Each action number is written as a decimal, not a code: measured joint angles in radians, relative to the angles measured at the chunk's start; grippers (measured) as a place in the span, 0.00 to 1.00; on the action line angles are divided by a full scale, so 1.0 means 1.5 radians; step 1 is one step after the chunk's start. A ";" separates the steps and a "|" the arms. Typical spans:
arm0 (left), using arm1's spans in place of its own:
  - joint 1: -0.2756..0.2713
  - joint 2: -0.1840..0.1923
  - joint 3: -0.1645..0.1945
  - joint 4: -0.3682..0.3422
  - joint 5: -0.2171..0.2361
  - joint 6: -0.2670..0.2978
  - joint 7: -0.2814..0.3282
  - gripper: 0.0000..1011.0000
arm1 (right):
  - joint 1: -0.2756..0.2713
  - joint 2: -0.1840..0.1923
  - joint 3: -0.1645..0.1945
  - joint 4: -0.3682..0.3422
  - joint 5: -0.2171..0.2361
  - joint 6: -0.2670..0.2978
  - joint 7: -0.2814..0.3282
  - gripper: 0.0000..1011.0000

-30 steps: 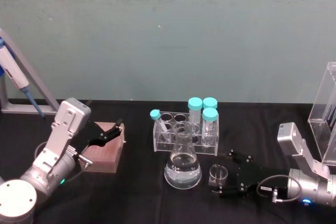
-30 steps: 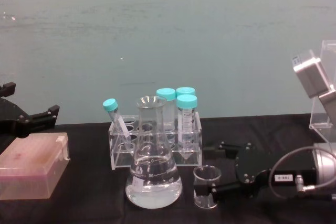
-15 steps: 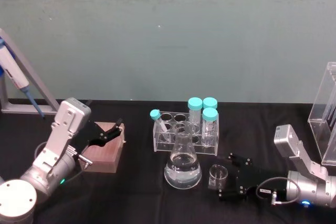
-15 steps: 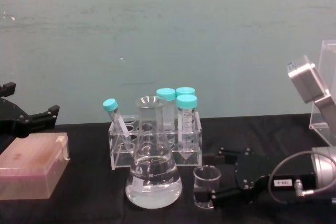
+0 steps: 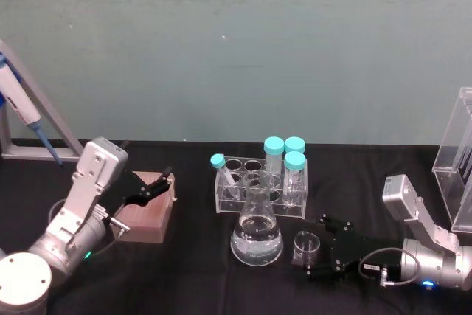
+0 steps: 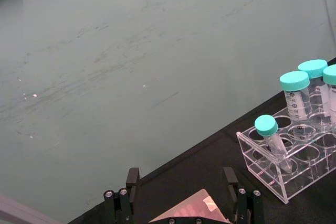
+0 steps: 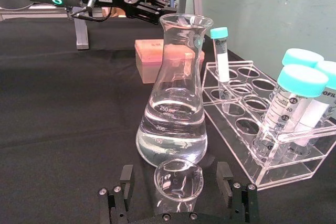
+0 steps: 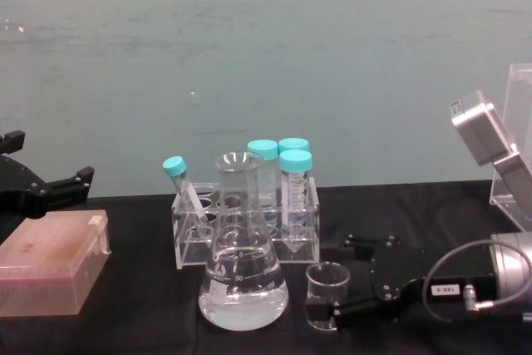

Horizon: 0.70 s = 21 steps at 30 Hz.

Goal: Place the experimental apparatus aside using one hand.

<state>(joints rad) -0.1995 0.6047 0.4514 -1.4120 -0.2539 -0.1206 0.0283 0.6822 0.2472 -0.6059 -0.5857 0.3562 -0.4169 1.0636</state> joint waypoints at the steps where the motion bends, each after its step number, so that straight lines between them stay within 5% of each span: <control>1: 0.000 0.000 0.000 0.000 0.000 0.000 0.000 0.99 | 0.001 -0.001 0.000 0.001 0.000 -0.001 0.000 0.99; 21: 0.000 0.000 0.000 0.000 0.000 0.000 0.000 0.99 | 0.010 -0.011 0.007 0.022 -0.009 -0.004 0.003 0.99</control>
<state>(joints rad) -0.1995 0.6047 0.4514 -1.4120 -0.2539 -0.1206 0.0283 0.6973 0.2307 -0.5953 -0.5530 0.3424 -0.4224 1.0677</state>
